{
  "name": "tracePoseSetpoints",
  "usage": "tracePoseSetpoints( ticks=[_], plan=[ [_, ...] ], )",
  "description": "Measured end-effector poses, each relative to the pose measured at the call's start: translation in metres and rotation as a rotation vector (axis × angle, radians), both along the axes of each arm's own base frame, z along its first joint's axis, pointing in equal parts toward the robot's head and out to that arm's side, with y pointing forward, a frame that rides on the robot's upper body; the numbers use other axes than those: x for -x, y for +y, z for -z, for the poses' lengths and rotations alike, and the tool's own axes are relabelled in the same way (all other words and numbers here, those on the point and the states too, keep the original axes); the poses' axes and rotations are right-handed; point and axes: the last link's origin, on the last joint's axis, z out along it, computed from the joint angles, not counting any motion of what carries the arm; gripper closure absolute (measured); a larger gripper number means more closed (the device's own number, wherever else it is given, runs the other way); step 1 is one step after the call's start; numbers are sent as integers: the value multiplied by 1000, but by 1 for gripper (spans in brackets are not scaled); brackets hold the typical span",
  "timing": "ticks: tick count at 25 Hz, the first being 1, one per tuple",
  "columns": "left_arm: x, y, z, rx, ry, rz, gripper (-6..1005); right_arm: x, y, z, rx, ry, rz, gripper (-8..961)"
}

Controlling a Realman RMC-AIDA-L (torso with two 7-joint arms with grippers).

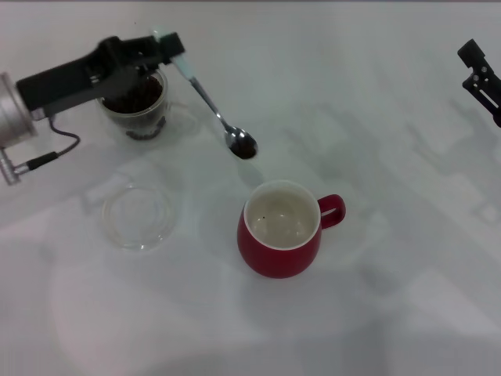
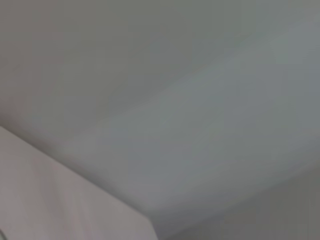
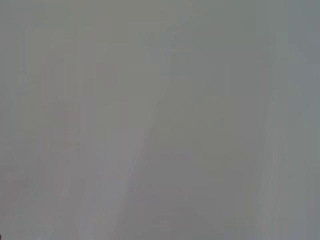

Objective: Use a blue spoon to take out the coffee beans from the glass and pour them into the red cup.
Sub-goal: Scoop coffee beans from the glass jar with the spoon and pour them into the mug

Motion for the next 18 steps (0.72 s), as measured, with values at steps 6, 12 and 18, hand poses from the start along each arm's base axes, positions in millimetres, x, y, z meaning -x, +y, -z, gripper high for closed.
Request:
tracePoseSetpoints(
  ticks=[6,12,18],
  plan=[
    [-12,0,13,29,66,93,865,-3,-4,0,0,1,11,77],
    [-21,1,21,4,127,212,865,-5,-10,1,-1,5,21,77],
    [-34,4,26,-40,196,365,867,-7,-12,1,2,5,28,77]
  ],
)
